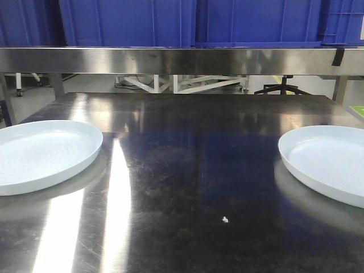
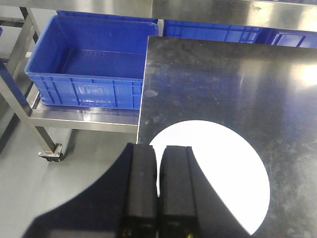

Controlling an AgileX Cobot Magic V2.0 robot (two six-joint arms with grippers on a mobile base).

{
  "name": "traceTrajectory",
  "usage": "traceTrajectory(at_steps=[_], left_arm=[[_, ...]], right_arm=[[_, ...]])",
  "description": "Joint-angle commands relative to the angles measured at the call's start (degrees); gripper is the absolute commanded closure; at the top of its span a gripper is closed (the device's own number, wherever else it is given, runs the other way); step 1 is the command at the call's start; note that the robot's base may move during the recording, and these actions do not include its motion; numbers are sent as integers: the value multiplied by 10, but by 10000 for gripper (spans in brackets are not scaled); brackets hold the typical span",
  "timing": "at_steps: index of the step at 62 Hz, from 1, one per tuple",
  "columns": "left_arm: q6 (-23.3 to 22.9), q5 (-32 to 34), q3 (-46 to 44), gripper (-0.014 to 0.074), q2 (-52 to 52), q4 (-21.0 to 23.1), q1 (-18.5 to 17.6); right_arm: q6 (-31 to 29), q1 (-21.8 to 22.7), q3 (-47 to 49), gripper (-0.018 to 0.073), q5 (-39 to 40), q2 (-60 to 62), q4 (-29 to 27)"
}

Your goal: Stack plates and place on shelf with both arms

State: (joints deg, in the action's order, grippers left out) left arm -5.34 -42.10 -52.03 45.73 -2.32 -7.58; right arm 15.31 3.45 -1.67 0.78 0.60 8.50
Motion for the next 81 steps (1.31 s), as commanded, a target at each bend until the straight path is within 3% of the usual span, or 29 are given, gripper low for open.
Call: traceTrajectory(at_steps=[1, 36, 48, 52, 60, 68, 74, 81], left_arm=[[-5, 49, -21, 508, 0, -3, -3], [-5, 43, -14, 508, 11, -9, -3], [-5, 40, -14, 508, 11, -16, -3], [-5, 39, -14, 508, 11, -17, -3], [-5, 32, -14, 508, 11, -23, -3], [-5, 32, -14, 508, 11, -23, -3], [-5, 36, -14, 508, 11, -24, -3], [-5, 41, -14, 508, 16, -25, -3]], right_arm=[[-2, 0, 0, 510, 53, 11, 2], [-2, 0, 0, 510, 56, 11, 2], [12, 0, 6, 510, 96, 11, 0], [35, -5, 37, 510, 54, 7, 0], [36, -17, 165, 510, -166, -53, 1], [-15, -27, 310, 510, -370, -190, 27], [-59, -29, 370, 510, -401, -292, 37], [-61, -43, 389, 510, -350, -347, 35]])
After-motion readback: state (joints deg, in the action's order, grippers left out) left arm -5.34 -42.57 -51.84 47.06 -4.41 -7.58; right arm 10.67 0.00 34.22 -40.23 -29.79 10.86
